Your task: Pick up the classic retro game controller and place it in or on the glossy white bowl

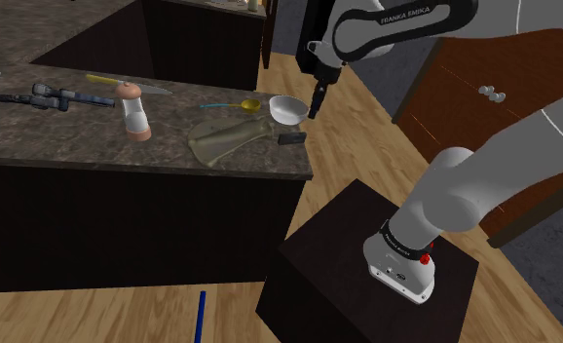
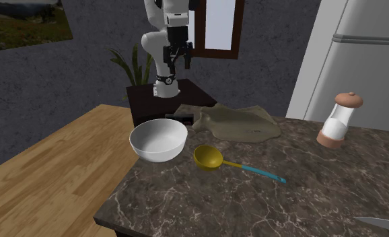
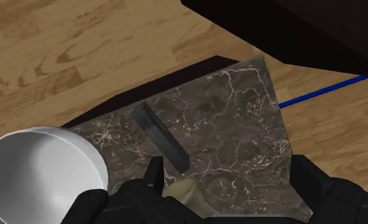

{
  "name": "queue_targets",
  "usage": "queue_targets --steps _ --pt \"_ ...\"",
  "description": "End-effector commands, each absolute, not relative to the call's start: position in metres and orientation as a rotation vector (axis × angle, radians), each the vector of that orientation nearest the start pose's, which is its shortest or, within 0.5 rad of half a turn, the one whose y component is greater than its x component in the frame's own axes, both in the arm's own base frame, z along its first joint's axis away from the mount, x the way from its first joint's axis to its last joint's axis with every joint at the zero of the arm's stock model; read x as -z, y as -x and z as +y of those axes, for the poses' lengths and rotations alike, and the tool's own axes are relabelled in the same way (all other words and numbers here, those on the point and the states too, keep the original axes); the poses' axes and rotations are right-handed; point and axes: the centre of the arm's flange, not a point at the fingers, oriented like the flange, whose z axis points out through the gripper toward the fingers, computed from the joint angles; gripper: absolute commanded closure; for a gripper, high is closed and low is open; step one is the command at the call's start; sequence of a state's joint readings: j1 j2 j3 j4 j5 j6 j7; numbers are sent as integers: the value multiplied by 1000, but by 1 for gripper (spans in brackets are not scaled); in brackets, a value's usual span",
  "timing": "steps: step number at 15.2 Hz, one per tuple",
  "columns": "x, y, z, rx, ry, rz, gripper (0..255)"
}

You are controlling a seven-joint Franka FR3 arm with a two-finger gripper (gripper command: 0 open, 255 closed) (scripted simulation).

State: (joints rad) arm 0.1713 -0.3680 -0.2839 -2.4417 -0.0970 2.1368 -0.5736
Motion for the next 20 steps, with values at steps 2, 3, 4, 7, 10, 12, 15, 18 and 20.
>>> queue_targets --steps 2,3,4,7,10,12,15,18,20 --pt "-409 -462 -61 78 2972 -1028 0" --pt "-399 -471 -61 74 2949 -1094 0" --pt "-389 -480 -60 71 2924 -1159 0" --pt "-359 -506 -55 59 2842 -1351 0" --pt "-329 -532 -46 48 2747 -1537 0" --pt "-319 -536 -45 46 2732 -1564 0" --pt "-304 -536 -45 46 2732 -1564 0" --pt "-288 -537 -44 46 2732 -1564 0" --pt "-285 -537 -44 46 2732 -1564 0"
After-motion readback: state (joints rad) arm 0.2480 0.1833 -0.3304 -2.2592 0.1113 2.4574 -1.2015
